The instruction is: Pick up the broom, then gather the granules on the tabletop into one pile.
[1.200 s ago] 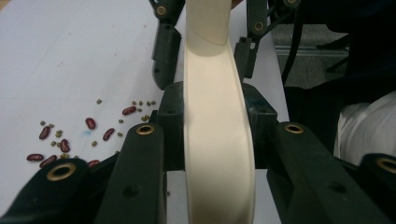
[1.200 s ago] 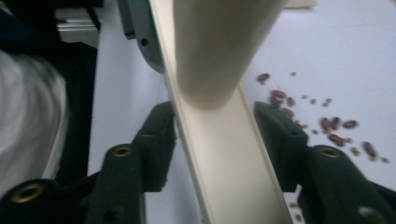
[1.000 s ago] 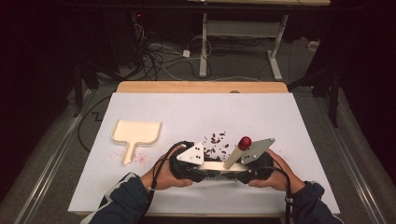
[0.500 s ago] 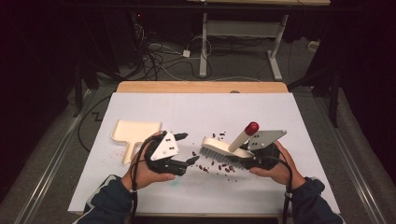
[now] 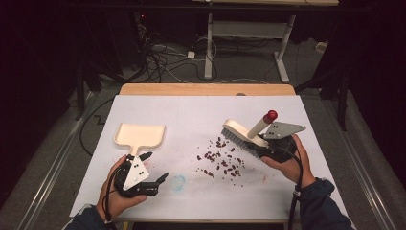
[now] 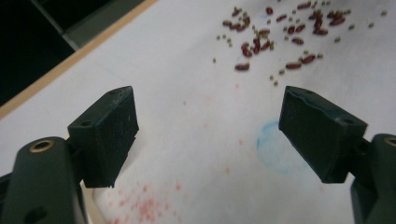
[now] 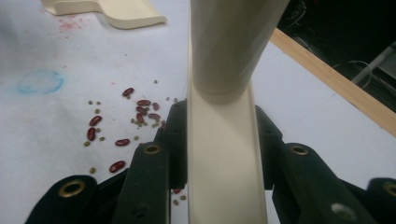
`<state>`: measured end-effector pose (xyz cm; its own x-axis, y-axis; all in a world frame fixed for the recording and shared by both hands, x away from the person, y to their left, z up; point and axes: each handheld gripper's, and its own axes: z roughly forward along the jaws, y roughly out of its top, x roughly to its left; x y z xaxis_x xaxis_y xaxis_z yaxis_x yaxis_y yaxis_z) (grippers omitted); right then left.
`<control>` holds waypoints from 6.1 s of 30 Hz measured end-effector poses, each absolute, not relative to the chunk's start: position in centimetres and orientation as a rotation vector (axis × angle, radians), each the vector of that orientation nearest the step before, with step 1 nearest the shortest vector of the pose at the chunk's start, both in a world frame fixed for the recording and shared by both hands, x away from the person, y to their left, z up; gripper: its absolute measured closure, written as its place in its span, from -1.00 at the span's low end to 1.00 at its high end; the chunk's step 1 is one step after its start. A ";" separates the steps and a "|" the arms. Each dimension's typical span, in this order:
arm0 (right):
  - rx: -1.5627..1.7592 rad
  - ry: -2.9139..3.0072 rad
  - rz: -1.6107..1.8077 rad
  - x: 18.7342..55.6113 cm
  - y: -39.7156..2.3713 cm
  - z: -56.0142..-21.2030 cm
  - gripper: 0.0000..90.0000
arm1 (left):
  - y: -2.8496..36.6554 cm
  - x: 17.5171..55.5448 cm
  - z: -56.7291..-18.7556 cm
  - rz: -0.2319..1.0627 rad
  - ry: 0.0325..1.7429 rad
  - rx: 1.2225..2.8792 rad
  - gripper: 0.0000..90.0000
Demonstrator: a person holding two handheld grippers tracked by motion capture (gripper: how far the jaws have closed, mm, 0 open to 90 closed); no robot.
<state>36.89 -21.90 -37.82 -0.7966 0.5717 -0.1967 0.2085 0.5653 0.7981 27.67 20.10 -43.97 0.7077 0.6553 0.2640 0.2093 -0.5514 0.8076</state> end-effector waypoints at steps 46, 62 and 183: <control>0.711 2.296 0.747 44.4 -16.9 -43.5 0.50 | 20.9 27.5 -45.4 0.677 0.714 2.160 -0.59; 0.381 2.461 0.893 39.8 -15.0 -44.9 0.48 | 20.5 27.1 -45.2 0.676 0.668 2.167 -0.59; 1.510 2.171 1.417 37.4 -12.4 -46.1 0.49 | 20.1 26.9 -45.2 0.633 0.598 2.251 -0.59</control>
